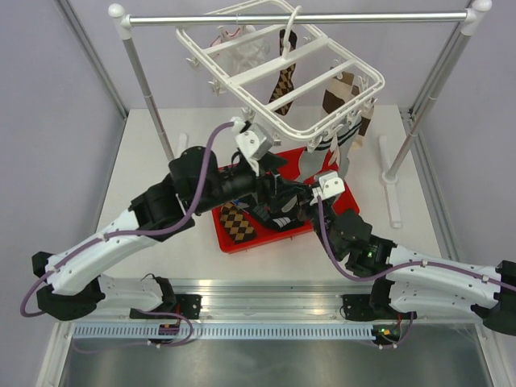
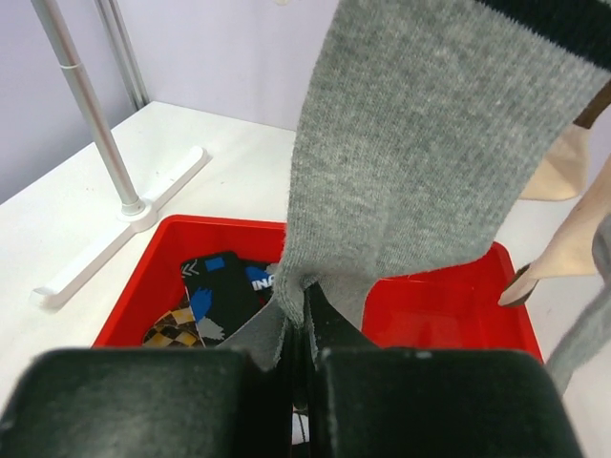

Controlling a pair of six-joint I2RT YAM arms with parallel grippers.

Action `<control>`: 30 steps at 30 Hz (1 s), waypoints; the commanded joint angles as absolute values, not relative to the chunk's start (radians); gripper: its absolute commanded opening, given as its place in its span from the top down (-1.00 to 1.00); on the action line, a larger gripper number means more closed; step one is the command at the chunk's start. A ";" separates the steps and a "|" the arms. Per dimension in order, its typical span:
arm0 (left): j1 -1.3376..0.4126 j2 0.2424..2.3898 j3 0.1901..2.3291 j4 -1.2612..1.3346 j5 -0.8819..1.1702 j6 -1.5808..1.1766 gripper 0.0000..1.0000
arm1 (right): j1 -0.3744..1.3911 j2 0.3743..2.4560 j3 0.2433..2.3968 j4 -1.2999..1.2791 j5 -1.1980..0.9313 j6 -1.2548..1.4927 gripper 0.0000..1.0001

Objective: Remove the socks clipped to the hanger

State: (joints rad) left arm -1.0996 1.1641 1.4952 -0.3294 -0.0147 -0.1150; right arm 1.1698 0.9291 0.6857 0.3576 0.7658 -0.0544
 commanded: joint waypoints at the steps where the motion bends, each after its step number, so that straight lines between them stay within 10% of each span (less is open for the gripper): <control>1: -1.097 1.210 1.539 -0.249 0.143 -0.140 -0.53 | 1.180 0.928 0.726 0.367 0.785 -0.066 0.98; 30: -1.097 1.358 1.563 -0.080 -0.103 -0.098 -0.54 | 1.187 0.672 0.652 0.247 0.703 0.028 0.98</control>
State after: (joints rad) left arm -1.0969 1.3613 1.5654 -0.1551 -0.1207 -0.1307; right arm 1.1828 0.6926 0.6586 0.2626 0.7307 -0.0036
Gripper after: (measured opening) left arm 0.773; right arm 0.020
